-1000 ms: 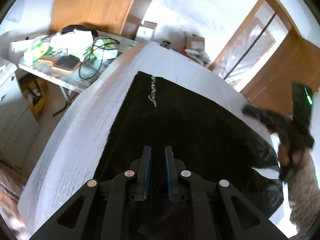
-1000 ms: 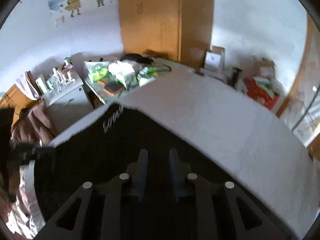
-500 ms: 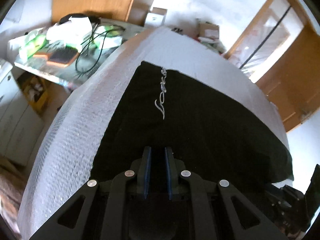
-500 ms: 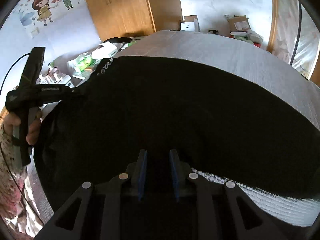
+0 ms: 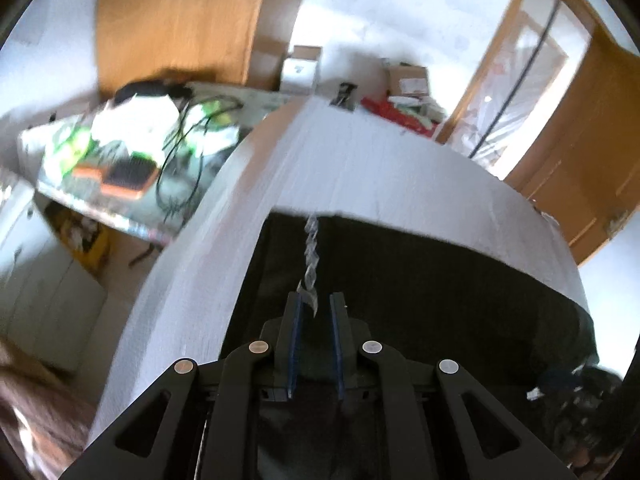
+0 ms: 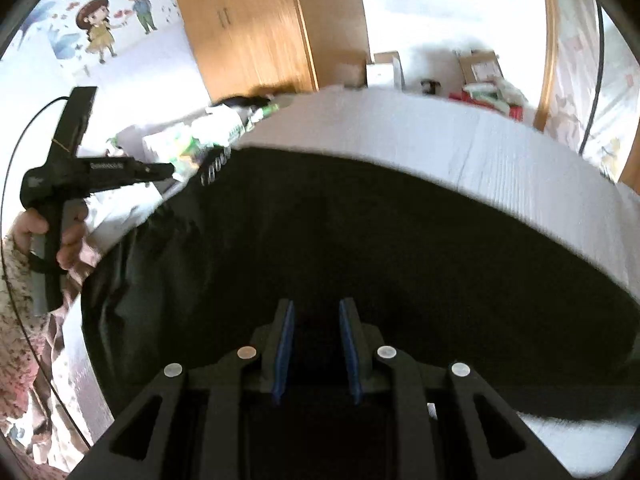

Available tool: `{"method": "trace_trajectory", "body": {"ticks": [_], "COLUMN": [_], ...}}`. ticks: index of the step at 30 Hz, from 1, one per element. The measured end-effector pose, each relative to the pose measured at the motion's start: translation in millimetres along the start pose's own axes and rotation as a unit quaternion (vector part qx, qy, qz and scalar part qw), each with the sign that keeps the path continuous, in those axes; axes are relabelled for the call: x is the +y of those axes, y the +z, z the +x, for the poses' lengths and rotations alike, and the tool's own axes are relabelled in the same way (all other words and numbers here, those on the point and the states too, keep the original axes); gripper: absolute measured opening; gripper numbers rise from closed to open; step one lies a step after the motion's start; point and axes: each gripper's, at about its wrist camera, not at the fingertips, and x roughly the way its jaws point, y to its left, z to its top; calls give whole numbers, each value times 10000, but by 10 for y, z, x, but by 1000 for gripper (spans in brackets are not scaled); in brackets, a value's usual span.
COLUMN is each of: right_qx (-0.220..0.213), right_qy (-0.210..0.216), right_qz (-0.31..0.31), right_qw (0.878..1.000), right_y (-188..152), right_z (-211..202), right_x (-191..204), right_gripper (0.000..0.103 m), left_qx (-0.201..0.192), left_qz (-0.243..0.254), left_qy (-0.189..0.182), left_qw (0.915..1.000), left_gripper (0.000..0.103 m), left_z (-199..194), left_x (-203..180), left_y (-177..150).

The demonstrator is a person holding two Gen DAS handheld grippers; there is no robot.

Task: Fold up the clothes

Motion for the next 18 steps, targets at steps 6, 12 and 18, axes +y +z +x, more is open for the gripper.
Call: {"method": "trace_trajectory", "body": {"ticks": [6,12,18], "right_qx": [-361,-236,109], "right_qy": [50,13,44], "right_qz": [-186,-521,-719], "right_qw": [9992,9984,9973], "right_y": [528,913,1046], "right_z": [5,397,830], "right_x": [-101,-36,-83], "right_gripper": [27,32,34], "left_qx": [-209,40,266], "left_qz": [446,740,1328], "left_qy": [-65,23,60], "left_qw": [9988,9972,9908], "left_gripper": [16,17,22], "left_z": [88,429,730], "left_x": [-116,-113,-151], "left_y": [335,477,501]}}
